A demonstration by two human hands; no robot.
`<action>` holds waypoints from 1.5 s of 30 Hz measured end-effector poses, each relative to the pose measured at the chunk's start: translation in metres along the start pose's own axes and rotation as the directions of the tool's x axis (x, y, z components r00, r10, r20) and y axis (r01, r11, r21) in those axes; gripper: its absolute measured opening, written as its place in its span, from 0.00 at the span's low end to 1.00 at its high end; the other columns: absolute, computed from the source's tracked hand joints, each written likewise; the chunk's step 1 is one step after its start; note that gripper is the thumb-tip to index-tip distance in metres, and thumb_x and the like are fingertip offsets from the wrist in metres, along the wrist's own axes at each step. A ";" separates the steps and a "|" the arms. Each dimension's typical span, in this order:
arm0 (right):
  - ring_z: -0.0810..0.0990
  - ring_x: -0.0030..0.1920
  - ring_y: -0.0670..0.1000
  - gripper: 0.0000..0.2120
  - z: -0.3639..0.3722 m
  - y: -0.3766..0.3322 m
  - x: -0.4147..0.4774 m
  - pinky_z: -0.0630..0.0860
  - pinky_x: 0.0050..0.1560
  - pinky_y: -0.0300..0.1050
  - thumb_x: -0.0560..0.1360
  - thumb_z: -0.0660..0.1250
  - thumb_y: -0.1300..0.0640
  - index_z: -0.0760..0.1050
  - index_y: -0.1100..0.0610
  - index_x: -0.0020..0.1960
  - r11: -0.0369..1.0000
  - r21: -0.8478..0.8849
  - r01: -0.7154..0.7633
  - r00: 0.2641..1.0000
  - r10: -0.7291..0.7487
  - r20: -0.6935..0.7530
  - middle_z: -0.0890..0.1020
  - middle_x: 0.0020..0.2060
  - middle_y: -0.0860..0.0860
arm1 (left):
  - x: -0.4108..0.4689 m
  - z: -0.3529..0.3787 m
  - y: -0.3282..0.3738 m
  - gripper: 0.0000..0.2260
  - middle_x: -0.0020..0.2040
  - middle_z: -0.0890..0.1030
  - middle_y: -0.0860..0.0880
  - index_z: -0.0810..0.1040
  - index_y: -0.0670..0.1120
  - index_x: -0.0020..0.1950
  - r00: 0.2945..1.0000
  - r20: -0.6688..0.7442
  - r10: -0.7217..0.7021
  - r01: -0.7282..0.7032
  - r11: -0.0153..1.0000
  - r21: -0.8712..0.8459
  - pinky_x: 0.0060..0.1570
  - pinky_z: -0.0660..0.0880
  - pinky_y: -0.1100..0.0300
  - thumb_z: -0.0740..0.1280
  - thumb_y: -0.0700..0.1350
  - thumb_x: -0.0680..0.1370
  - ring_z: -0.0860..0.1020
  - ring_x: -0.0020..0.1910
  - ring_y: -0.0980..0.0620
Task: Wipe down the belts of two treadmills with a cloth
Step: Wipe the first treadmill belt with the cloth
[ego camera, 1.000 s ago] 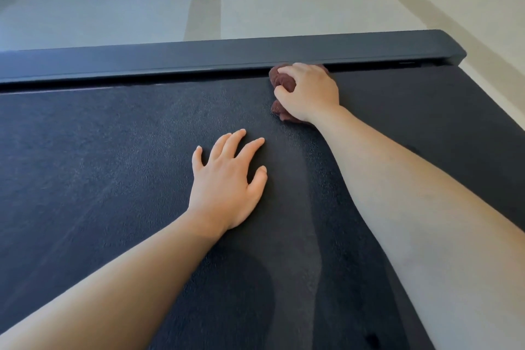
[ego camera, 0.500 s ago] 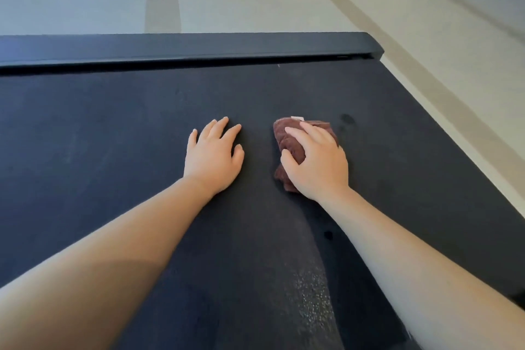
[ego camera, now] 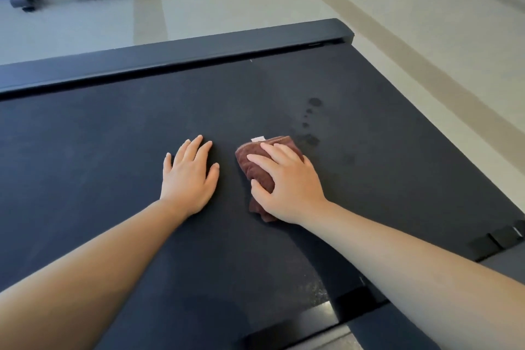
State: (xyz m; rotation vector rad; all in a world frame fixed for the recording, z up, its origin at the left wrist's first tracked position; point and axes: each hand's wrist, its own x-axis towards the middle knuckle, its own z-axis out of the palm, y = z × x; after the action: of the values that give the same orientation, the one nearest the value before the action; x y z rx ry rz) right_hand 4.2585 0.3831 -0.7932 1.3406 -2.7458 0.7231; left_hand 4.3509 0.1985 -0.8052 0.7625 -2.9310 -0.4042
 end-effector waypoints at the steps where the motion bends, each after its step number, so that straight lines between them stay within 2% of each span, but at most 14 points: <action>1: 0.62 0.71 0.51 0.22 -0.001 0.004 0.004 0.62 0.67 0.57 0.72 0.59 0.44 0.73 0.45 0.65 1.000 0.019 0.012 1.000 -0.012 -0.001 0.69 0.70 0.47 | 0.000 0.003 0.006 0.23 0.77 0.55 0.50 0.58 0.48 0.75 0.999 -0.013 -0.035 0.035 0.999 -0.004 0.72 0.45 0.44 0.53 0.53 0.80 0.50 0.76 0.49; 6: 0.62 0.72 0.51 0.21 -0.004 0.034 0.049 0.60 0.68 0.58 0.74 0.59 0.44 0.72 0.45 0.66 0.998 0.031 0.047 0.999 -0.048 0.021 0.68 0.71 0.48 | 0.010 0.014 0.039 0.24 0.77 0.55 0.49 0.59 0.50 0.74 0.978 -0.049 -0.203 0.202 0.979 -0.019 0.71 0.43 0.39 0.54 0.55 0.80 0.49 0.76 0.48; 11: 0.62 0.71 0.51 0.22 -0.007 0.081 0.111 0.59 0.69 0.57 0.75 0.57 0.43 0.71 0.45 0.67 0.999 0.012 0.035 0.999 -0.035 0.004 0.68 0.71 0.48 | 0.012 0.028 0.076 0.25 0.77 0.54 0.49 0.58 0.48 0.75 0.923 -0.116 -0.366 0.368 0.930 -0.010 0.72 0.45 0.41 0.53 0.55 0.79 0.49 0.76 0.48; 17: 0.62 0.70 0.53 0.23 -0.004 0.101 0.146 0.59 0.68 0.59 0.74 0.57 0.42 0.72 0.46 0.66 0.999 0.013 0.042 0.999 -0.042 0.011 0.69 0.70 0.49 | 0.012 0.034 0.094 0.25 0.76 0.57 0.50 0.60 0.48 0.74 0.875 -0.188 -0.446 0.459 0.888 0.027 0.73 0.48 0.45 0.54 0.55 0.79 0.52 0.75 0.49; 24: 0.62 0.71 0.54 0.23 -0.003 0.101 0.148 0.60 0.67 0.60 0.73 0.58 0.41 0.72 0.45 0.66 0.999 0.004 0.050 0.999 -0.050 0.011 0.69 0.70 0.49 | 0.013 0.033 0.093 0.23 0.75 0.62 0.49 0.64 0.49 0.72 0.869 -0.236 -0.435 0.445 0.895 -0.013 0.72 0.50 0.44 0.57 0.54 0.78 0.56 0.74 0.49; 29: 0.61 0.72 0.54 0.24 -0.007 0.094 0.130 0.57 0.69 0.61 0.74 0.58 0.42 0.69 0.45 0.68 1.000 -0.023 0.008 0.999 -0.007 0.046 0.66 0.72 0.50 | 0.017 0.037 0.088 0.24 0.74 0.62 0.49 0.64 0.49 0.72 0.873 -0.248 -0.421 0.430 0.903 -0.020 0.71 0.50 0.43 0.56 0.56 0.78 0.56 0.74 0.48; 34: 0.63 0.70 0.53 0.22 -0.024 0.087 0.055 0.60 0.68 0.59 0.74 0.58 0.43 0.71 0.45 0.66 0.999 -0.030 0.013 1.000 -0.012 0.017 0.66 0.72 0.48 | 0.012 0.036 0.086 0.24 0.75 0.60 0.47 0.63 0.48 0.73 0.894 -0.225 -0.386 0.386 0.921 -0.048 0.72 0.47 0.43 0.55 0.55 0.78 0.54 0.75 0.47; 40: 0.58 0.73 0.50 0.23 -0.048 0.074 -0.064 0.58 0.71 0.59 0.74 0.56 0.42 0.68 0.42 0.69 0.998 -0.049 -0.029 0.996 0.033 0.077 0.64 0.73 0.46 | -0.015 0.035 0.098 0.23 0.76 0.58 0.46 0.61 0.46 0.74 0.934 -0.181 -0.307 0.304 0.952 -0.047 0.72 0.48 0.45 0.54 0.52 0.80 0.52 0.75 0.46; 45: 0.62 0.72 0.50 0.24 -0.056 0.072 -0.113 0.61 0.69 0.59 0.73 0.54 0.41 0.69 0.42 0.67 0.998 -0.062 0.007 0.999 -0.004 0.041 0.67 0.72 0.46 | -0.039 0.040 0.112 0.26 0.77 0.54 0.46 0.57 0.47 0.75 0.964 -0.116 -0.237 0.240 0.971 0.007 0.72 0.45 0.44 0.53 0.56 0.79 0.49 0.76 0.45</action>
State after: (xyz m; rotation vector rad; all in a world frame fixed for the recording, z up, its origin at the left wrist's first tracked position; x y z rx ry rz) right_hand 4.2651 0.5280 -0.7943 1.3654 -2.7694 0.6117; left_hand 4.3265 0.3214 -0.8137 1.1082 -2.7491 -0.3346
